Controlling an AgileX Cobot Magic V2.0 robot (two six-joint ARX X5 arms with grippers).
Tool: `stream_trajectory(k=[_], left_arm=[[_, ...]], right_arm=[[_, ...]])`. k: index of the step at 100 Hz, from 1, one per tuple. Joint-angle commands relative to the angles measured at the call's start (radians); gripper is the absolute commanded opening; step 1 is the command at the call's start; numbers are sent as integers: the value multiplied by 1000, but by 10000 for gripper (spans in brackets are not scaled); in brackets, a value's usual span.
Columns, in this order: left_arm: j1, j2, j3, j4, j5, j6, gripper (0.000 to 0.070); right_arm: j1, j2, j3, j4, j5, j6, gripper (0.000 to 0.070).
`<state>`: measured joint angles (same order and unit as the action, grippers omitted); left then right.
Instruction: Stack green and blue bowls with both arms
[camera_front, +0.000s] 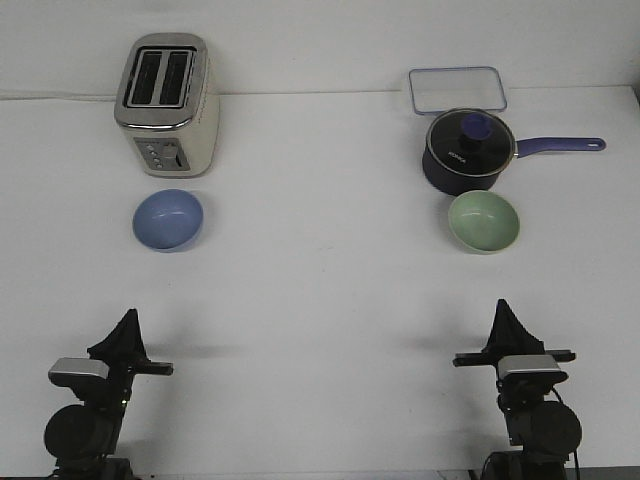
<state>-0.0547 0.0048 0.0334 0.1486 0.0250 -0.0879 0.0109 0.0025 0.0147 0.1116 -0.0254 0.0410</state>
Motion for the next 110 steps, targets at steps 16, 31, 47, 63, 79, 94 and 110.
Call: stream_trajectory(k=[16,31,47,63,79,94,110], left_arm=[[0,-2,-19,10,-3,8,13],[0,-2,-19,10,-3,8,13],[0,-2,-19,10,-3,8,13],[0,-2,-19,10,-3,8,13],[0,-2,-19,10,-3,8,13],[0,-2,-19,10,-3,8,13],[0,-2,-19,10,-3,8,13]], right_arm=[[-2,-2,-2,16,8,-5,0],[-2,-1,22,-6,11,-2,0],[-2,18,112,-125,43,20,0],[-2,105,254,-247,52,19,0],[-2,269,448,-376,56,18,0],[-2,456,659,-539,52,13,0],[-2,639,854,-701,51,8,0]])
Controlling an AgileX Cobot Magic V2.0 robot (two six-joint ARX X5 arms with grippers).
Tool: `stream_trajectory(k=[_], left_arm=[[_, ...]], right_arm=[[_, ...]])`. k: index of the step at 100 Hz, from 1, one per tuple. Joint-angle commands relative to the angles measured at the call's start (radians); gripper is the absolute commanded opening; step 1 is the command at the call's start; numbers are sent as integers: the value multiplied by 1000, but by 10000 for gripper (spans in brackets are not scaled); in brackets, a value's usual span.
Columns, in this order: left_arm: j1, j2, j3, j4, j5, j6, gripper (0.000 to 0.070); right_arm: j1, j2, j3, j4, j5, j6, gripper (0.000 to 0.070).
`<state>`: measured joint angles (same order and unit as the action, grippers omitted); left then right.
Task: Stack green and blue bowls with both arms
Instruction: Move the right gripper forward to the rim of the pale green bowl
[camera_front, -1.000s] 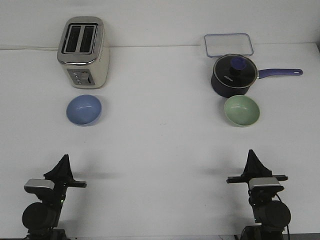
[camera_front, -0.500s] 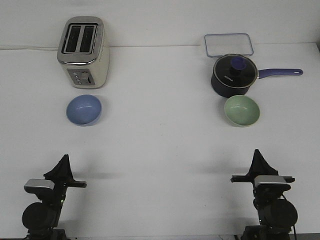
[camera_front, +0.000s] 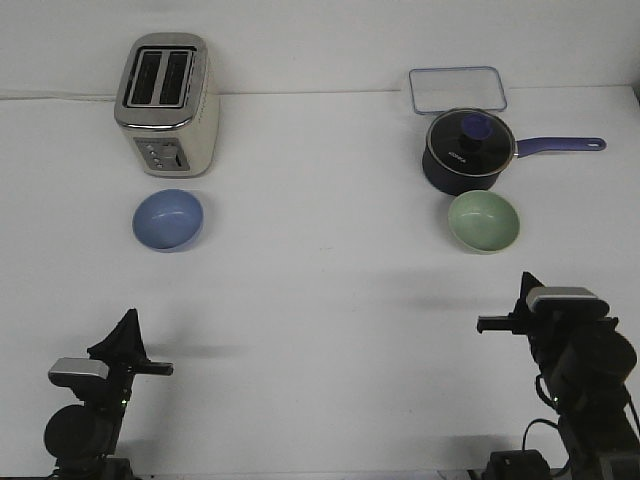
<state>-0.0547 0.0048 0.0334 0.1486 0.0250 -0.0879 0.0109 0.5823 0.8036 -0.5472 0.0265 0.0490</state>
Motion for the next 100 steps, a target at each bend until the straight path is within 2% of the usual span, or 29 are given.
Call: stream_trajectory(k=[1,14,45,51,62,65,100], left_arm=[[0,-2,-19,10,-3,8,13],[0,-2,-19,10,-3,8,13],[0,-2,-19,10,-3,8,13],[0,-2,-19,10,-3,8,13],[0,-2,-19,10,-3,8,13],[0,-2,-19,10,-3,8,13],[0,-2,-19,10,-3,8,13]], right_arm=[[-2,69,74,-50,-1,0,0],[-2,171,143,-112,0,2,0],[-2,257,145,-155,-1,6,3],[-2,257,145,-167,-1,6,55],[-2,256,145,-191,-1,7,284],[-2,256,145,-198,-1,7,327],[-30,318,195,-201,0,51,340]])
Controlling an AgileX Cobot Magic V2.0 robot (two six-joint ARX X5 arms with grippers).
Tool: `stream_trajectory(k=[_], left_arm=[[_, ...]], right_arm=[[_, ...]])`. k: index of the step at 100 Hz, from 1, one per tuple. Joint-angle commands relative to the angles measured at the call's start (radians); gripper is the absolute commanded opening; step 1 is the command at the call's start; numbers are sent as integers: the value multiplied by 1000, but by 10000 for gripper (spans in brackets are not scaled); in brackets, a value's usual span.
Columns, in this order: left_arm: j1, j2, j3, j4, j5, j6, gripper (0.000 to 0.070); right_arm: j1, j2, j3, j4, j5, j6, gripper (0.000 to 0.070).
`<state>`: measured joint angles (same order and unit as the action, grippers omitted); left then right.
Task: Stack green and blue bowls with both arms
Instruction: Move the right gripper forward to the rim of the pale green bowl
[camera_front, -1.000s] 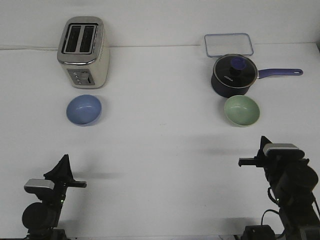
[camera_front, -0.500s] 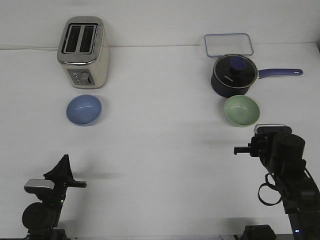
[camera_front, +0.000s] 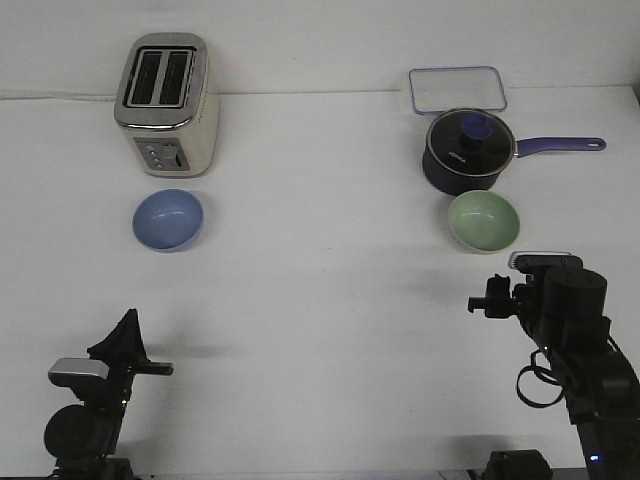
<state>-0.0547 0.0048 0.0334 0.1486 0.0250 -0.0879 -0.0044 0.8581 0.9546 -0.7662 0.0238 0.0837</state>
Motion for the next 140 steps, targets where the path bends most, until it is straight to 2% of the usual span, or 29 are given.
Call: stream_trajectory(k=[1,16,34,57,107,113,130,140], left_arm=[[0,-2,-19,10,-3,8,13],[0,-2,-19,10,-3,8,13],[0,-2,-19,10,-3,8,13],[0,-2,-19,10,-3,8,13],[0,-2,-19,10,-3,8,13],[0,-2,-19,10,-3,8,13],[0,-2,-19,10,-3,8,13],[0,-2,-19,10,-3,8,13]], right_arm=[[-18,50,49,18,2,16,340],[-71,197,155,18,-11,-3,340],[-151,410,294,35,-84,-9,340],[-208,653,419,92,-84,-47,340],[-240,937,448,115,-107,-51,333],[-240,948,447,116,-107,-52,289],[-240,958,447,117,-110,-55,7],[-240,958,447,114,-115,-53,0]])
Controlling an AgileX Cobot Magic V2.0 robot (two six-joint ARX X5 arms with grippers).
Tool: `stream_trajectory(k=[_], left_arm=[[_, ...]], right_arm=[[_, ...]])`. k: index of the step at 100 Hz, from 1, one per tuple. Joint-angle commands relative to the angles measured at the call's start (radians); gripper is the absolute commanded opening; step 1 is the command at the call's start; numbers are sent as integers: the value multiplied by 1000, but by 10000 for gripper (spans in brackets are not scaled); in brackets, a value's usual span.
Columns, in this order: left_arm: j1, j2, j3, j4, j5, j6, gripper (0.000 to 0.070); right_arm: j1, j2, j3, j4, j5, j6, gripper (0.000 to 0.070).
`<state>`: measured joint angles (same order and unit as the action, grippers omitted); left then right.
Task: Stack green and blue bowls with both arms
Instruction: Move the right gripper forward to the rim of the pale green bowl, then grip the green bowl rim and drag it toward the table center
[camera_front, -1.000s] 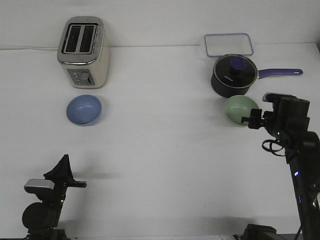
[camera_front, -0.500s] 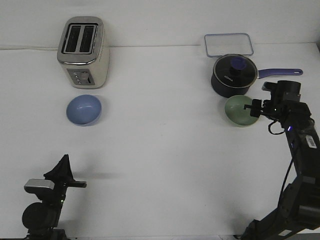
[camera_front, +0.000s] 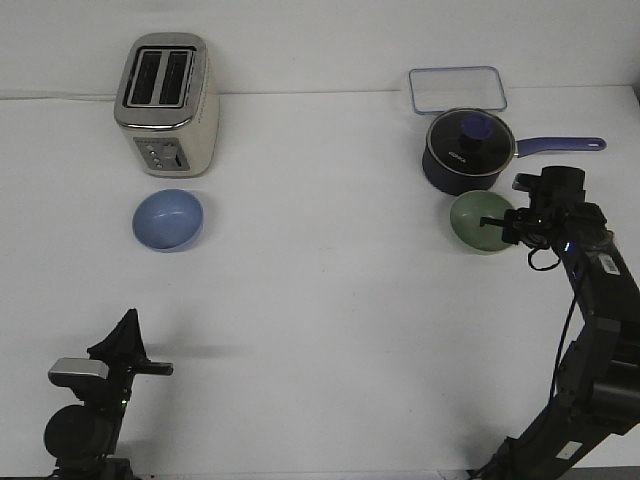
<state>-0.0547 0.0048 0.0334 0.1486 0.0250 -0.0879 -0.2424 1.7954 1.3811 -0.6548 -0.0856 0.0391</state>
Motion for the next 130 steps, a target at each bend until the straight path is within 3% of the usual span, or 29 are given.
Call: stream_trajectory(k=[1,29,47,56,71,78,91,110,130], left_arm=[[0,-2,-19,10,-3,8,13],[0,-2,-19,10,-3,8,13],[0,-2,-19,10,-3,8,13],[0,-2,-19,10,-3,8,13],[0,-2,-19,10,-3,8,13],[0,-2,-19,10,-3,8,13],[0,-2,-19,10,-3,8,13],[0,-2,-19,10,-3,8,13],[0,-2,-19,10,-3,8,13]], right_arm=[[-2,21,21,2,-5,-8,0],[1,-37,21,-37,-113,13,0],[47,-161,21,-92,-278,40,0],[99,-224,21,-111,-310,42,0],[230,-269,21,-198,-304,14,0],[309,-269,13,-212,-265,6,0],[455,-269,-28,-173,-179,13,0],[630,-269,-108,-84,-175,51,0],[730,-267,-227,40,-150,121,0]])
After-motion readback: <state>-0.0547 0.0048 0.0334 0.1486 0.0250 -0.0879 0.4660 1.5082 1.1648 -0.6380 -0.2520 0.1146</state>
